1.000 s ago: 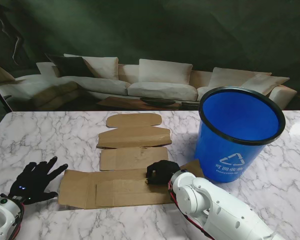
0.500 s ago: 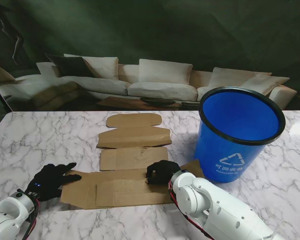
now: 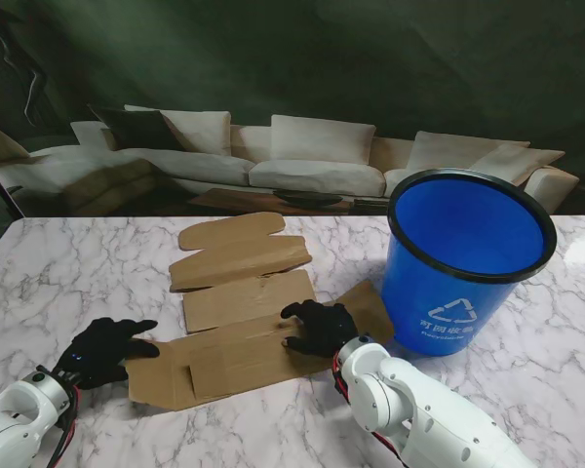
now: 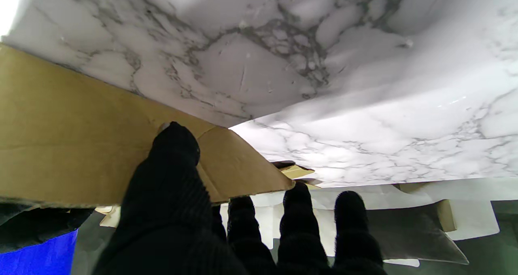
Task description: Fold the flattened cardboard along its creases and drop it into the bin
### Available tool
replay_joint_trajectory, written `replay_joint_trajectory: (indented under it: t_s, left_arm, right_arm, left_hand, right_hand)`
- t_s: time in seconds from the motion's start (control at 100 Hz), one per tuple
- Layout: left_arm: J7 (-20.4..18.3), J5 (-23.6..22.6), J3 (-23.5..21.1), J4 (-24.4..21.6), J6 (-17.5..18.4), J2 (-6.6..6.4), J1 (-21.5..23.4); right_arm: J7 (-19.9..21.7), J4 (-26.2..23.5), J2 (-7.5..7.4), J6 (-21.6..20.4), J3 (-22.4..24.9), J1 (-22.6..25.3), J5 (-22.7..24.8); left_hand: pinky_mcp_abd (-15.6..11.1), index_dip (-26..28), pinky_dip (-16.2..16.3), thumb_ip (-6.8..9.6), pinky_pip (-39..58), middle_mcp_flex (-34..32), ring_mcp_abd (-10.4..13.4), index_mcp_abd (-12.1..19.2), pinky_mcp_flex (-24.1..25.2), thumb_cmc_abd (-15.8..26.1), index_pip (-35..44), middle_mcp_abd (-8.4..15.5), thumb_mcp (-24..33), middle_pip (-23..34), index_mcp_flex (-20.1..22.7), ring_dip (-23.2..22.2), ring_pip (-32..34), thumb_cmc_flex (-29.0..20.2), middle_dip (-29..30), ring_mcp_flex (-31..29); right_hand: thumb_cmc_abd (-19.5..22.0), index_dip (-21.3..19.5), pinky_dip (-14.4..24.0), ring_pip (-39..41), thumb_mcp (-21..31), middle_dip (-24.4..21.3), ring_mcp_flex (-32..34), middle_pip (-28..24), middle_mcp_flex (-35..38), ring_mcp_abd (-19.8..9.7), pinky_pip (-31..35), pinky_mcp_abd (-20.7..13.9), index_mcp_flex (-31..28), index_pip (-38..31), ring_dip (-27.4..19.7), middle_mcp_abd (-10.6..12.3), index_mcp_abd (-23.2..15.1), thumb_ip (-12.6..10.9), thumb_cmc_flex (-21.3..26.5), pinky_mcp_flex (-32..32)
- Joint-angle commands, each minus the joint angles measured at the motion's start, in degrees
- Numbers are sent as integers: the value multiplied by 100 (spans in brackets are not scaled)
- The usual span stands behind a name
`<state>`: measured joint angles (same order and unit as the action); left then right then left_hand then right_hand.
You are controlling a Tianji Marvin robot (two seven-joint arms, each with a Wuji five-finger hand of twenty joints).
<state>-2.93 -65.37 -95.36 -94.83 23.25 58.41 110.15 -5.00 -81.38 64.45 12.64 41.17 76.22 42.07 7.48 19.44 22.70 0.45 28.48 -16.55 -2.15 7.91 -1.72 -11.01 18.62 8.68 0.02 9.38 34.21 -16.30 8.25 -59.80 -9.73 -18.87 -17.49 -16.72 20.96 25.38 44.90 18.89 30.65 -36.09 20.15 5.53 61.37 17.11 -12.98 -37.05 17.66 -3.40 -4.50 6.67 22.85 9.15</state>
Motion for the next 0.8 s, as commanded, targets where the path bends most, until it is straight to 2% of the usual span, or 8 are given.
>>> replay_joint_trajectory:
  t_s: [0.0,0.07,0.14,0.35,0.46,0.5,0.56,0.79]
  left_arm:
    - [-127,36,50,146,59,17,48]
    - [-116,101,60,168,110,21,34]
    - [-95,130,67,179,140,24,28]
    - [78,294,60,194,238,59,47]
    - [180,436,28,143,308,91,89]
    - [211,515,14,118,333,107,108]
    - [256,630,-12,74,375,130,138]
    - [332,981,-110,-60,475,196,234]
  right_arm:
    - [-79,155,44,7,-88,28,96]
    - [-192,242,76,50,-149,-37,126]
    - [-293,342,128,94,-208,-108,54]
    - [-360,616,123,331,-567,-405,395]
    - [-326,759,107,520,-832,-569,587]
    - [-352,824,98,517,-918,-620,675]
    - [-447,912,87,465,-1011,-667,795]
    - [-900,1071,73,264,-1148,-707,1123]
  left_hand:
    - [-88,287,76,-129,109,-107,179,183,28,227,1390,167,-2,11,1294,-7,60,-184,-16,-164]
    - [-88,301,74,-132,111,-141,184,180,29,221,1420,198,-2,23,1304,-9,63,-192,-21,-184]
    - [-86,312,77,-131,123,-170,164,180,13,226,1442,187,3,33,1297,-12,66,-204,-27,-204]
    - [-80,311,89,-135,157,-199,155,158,13,215,1471,175,-3,40,1287,-22,72,-210,-34,-227]
    - [-57,313,95,-131,171,-239,132,140,12,210,1493,145,1,48,1296,-31,80,-224,-38,-251]
    - [-46,316,97,-129,176,-262,131,127,10,210,1503,141,6,52,1300,-34,82,-234,-40,-259]
    - [-28,325,101,-127,186,-298,119,122,-1,204,1522,131,4,59,1312,-39,89,-233,-43,-282]
    - [-3,345,106,-118,194,-363,102,87,4,195,1548,113,15,49,1310,-48,82,-244,-40,-313]
  right_hand:
    - [227,144,-67,-563,-76,-9,-266,42,-267,-91,-76,-155,396,102,-250,73,-441,-184,134,-161]
    - [302,-43,-49,-483,-15,22,-248,-97,-131,-88,-112,-92,-235,-371,-236,4,-1030,-175,402,-212]
    - [-85,6,7,-412,-172,75,-364,-289,-54,-100,-204,-30,-1285,-1953,-214,-69,-1571,460,1034,-367]
    - [-687,-156,201,595,156,326,518,-857,1395,-98,-35,350,-4170,-2467,321,-31,-849,461,429,-161]
    - [-1258,-150,281,745,401,342,852,-814,1527,-91,201,341,-2778,-1765,441,24,-578,423,296,117]
    - [-1115,-462,243,615,611,303,745,-682,1261,-116,188,313,-2097,-589,409,29,-336,-81,34,86]
    - [-1186,-391,222,433,629,235,447,-475,682,-139,144,230,-960,-4,339,60,-513,-130,142,-4]
    - [-1842,-1472,443,728,872,381,17,-1266,-584,-210,472,385,348,-880,366,-19,-993,-65,317,173]
